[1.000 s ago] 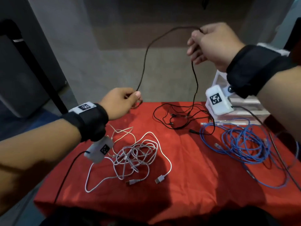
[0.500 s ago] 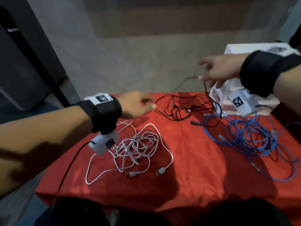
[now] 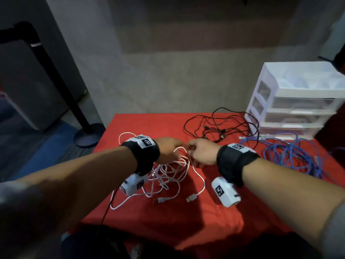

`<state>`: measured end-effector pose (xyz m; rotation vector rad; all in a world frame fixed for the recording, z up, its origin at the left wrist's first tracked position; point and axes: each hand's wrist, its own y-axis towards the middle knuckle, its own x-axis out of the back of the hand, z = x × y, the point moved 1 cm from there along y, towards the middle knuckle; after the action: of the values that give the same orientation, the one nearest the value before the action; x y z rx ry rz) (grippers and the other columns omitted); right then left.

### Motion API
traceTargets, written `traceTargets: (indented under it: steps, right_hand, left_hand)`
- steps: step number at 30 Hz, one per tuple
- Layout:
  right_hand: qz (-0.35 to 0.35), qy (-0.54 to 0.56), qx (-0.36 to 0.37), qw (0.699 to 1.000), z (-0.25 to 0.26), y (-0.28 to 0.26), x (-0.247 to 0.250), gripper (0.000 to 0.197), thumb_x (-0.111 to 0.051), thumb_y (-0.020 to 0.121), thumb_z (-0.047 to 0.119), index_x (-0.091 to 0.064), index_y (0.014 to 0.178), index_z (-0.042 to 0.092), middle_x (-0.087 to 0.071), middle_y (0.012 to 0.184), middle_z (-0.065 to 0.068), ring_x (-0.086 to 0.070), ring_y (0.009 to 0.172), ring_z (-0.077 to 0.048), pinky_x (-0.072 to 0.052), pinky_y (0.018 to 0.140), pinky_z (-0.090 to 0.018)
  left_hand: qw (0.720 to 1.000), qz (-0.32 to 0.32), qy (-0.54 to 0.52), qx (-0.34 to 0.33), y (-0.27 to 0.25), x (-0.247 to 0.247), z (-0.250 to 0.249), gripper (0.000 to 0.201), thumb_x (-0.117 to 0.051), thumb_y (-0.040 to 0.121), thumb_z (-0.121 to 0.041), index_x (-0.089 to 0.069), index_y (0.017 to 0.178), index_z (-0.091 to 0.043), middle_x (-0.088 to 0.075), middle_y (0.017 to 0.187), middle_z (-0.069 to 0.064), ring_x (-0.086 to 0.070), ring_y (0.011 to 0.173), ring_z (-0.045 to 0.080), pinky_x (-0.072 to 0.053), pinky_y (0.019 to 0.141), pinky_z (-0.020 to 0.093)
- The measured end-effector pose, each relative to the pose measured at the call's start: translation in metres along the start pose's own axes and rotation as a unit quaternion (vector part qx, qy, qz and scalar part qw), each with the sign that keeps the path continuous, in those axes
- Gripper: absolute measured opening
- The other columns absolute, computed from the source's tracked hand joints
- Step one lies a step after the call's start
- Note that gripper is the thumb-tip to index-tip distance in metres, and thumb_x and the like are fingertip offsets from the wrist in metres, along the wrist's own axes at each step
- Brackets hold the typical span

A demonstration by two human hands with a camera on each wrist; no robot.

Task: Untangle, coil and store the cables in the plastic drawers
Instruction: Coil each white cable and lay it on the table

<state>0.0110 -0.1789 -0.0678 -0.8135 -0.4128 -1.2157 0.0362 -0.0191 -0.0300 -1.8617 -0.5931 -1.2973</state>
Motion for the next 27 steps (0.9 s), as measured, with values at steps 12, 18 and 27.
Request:
traceTargets:
  steps: [12,18,27]
  right_hand:
    - [-0.19,0.019,0.137,0.972,0.038,-0.038,0.105,0.02,-0.059,0.101,0.019,-0.072,0.086,0.015,-0.063,0.066,-0.002,-0.057,0.048,-0.013,-0.045,0.051,-0.023]
    - [-0.225,0.011,0.134,0.965,0.028,-0.064,0.154,0.017,-0.06,0.1,0.018,-0.074,0.09,0.015,-0.065,0.073,-0.006,-0.063,0.052,-0.017,-0.048,0.052,-0.021]
    - [-0.085,-0.249,0.145,0.954,0.045,-0.081,0.122,0.047,-0.064,0.088,0.061,-0.061,0.124,0.03,-0.069,0.107,0.012,-0.063,0.1,-0.012,-0.047,0.087,-0.026]
  left_hand:
    - [0.957,-0.214,-0.195,-0.01,-0.035,0.057,0.02,0.024,-0.05,0.105,-0.038,-0.069,0.092,-0.029,-0.072,0.069,-0.003,-0.058,0.053,0.009,-0.047,0.056,0.025]
    - [0.949,-0.203,-0.239,-0.001,-0.061,0.074,0.048,0.025,-0.053,0.104,-0.041,-0.074,0.095,-0.03,-0.073,0.072,0.0,-0.068,0.07,0.027,-0.055,0.075,0.04]
    - [0.945,-0.279,-0.163,-0.045,-0.072,0.075,0.012,0.024,-0.056,0.102,-0.032,-0.073,0.09,-0.021,-0.054,0.057,-0.002,-0.053,0.05,0.012,-0.047,0.06,0.031]
